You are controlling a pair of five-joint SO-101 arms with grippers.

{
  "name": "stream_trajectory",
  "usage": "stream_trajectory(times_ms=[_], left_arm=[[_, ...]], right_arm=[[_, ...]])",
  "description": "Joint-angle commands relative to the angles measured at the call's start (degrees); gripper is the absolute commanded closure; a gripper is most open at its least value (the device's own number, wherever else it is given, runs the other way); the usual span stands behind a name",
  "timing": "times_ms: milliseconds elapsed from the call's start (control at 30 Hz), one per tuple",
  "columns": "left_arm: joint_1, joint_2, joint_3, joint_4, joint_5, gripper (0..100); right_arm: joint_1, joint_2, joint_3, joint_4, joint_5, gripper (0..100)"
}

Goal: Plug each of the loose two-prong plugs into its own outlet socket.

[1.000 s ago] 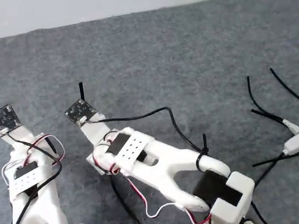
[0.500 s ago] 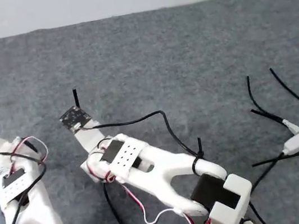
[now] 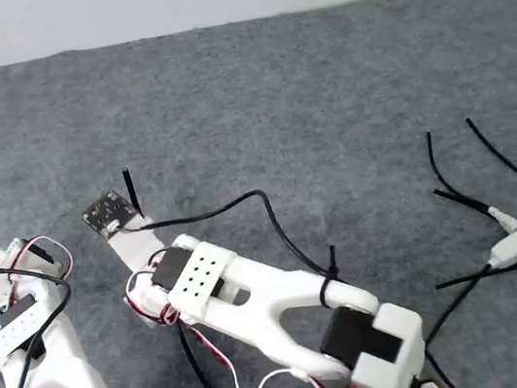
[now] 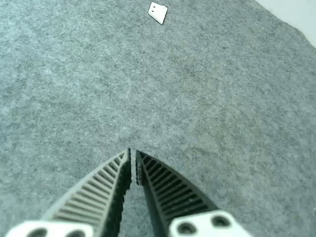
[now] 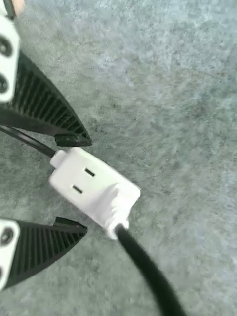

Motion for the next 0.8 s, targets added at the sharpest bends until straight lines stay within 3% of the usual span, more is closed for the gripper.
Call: stream_trajectory(times_ms=[0, 233, 400, 667, 767], left_arm=[[-0.3, -0.5, -2.8, -1.1, 0.4, 99], [-0.2, -0.5, -2.8, -1.1, 0.4, 99], [0.0, -0.5, -2.7, -1.1, 0.4, 99], [4.1, -1.0, -0.8, -1.1, -0.4, 99], [6.9, -1.0, 0.1, -1.1, -5.2, 99]], right_arm=[[-1.5, 2.3, -2.2, -2.9, -0.8, 76.6], [0.6, 6.9, -6.4, -2.4, -0.4, 78.1], [8.1, 7.3, -8.1, -1.5, -0.4, 99.8], [15.8, -0.6, -6.8, 8.4, 5.2, 99.1], [16.4, -8.1, -3.1, 10.9, 8.6, 99.1]])
